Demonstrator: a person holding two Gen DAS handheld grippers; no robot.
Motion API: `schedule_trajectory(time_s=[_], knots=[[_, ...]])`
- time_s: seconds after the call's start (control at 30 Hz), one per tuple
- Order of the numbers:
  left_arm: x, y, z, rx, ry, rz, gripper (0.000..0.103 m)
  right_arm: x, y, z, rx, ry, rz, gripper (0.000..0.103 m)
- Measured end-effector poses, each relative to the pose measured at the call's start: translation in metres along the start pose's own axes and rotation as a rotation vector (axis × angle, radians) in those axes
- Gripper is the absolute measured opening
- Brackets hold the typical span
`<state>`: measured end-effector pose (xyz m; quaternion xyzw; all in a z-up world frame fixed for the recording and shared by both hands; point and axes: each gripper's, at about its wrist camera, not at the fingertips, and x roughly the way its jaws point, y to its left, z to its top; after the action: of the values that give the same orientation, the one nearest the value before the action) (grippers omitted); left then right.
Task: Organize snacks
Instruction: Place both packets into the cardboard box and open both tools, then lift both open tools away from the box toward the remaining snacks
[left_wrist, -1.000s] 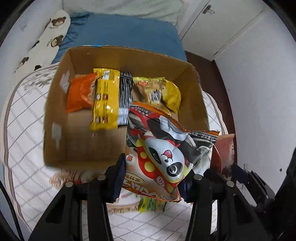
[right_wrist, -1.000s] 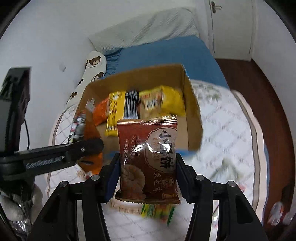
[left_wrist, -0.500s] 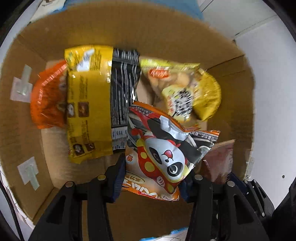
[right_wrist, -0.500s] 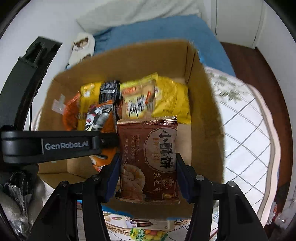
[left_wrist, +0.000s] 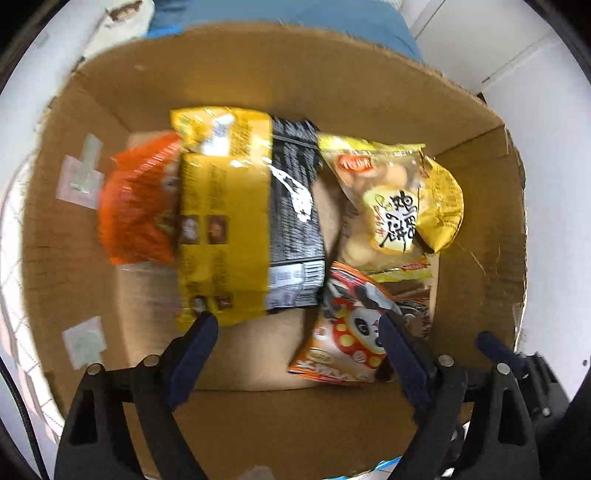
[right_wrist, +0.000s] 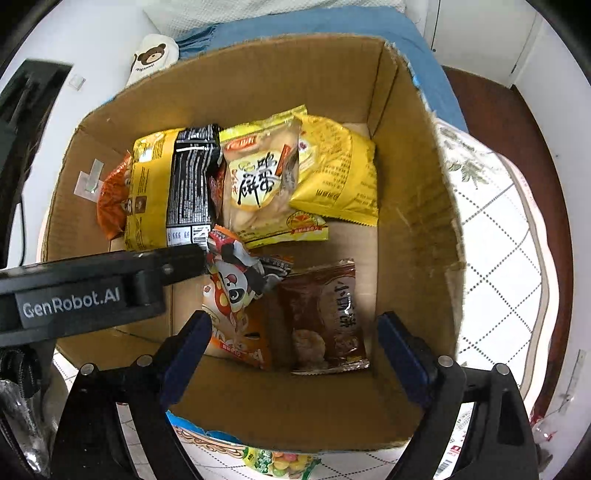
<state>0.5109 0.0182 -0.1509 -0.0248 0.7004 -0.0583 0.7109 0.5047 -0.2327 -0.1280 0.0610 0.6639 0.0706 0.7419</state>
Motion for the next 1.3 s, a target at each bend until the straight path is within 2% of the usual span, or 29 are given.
schedule_trajectory(time_s=[0.2, 0.4, 0.6, 0.9, 1.17, 1.3], knots=[[-0.034, 0.012, -0.028, -0.001, -0.113, 0.048, 0.089, -0.019, -0.002, -0.01, -0.005, -0.063, -0.043, 0.093], [-0.079, 0.015, -0.066, 0.008, -0.259, 0.081, 0.089, -0.054, 0.009, -0.02, -0.022, -0.141, -0.076, 0.093], [-0.115, 0.016, -0.093, 0.028, -0.359, 0.101, 0.089, -0.097, 0.013, -0.04, -0.036, -0.232, -0.086, 0.093], [-0.145, 0.012, -0.134, 0.054, -0.443, 0.111, 0.089, -0.148, 0.023, -0.075, -0.055, -0.332, -0.079, 0.093], [-0.167, 0.012, -0.164, 0.05, -0.488, 0.106, 0.089, -0.182, 0.027, -0.101, -0.046, -0.384, -0.056, 0.093], [-0.169, 0.007, -0.177, 0.047, -0.482, 0.095, 0.089, -0.192, 0.023, -0.116, -0.024, -0.389, -0.031, 0.093]])
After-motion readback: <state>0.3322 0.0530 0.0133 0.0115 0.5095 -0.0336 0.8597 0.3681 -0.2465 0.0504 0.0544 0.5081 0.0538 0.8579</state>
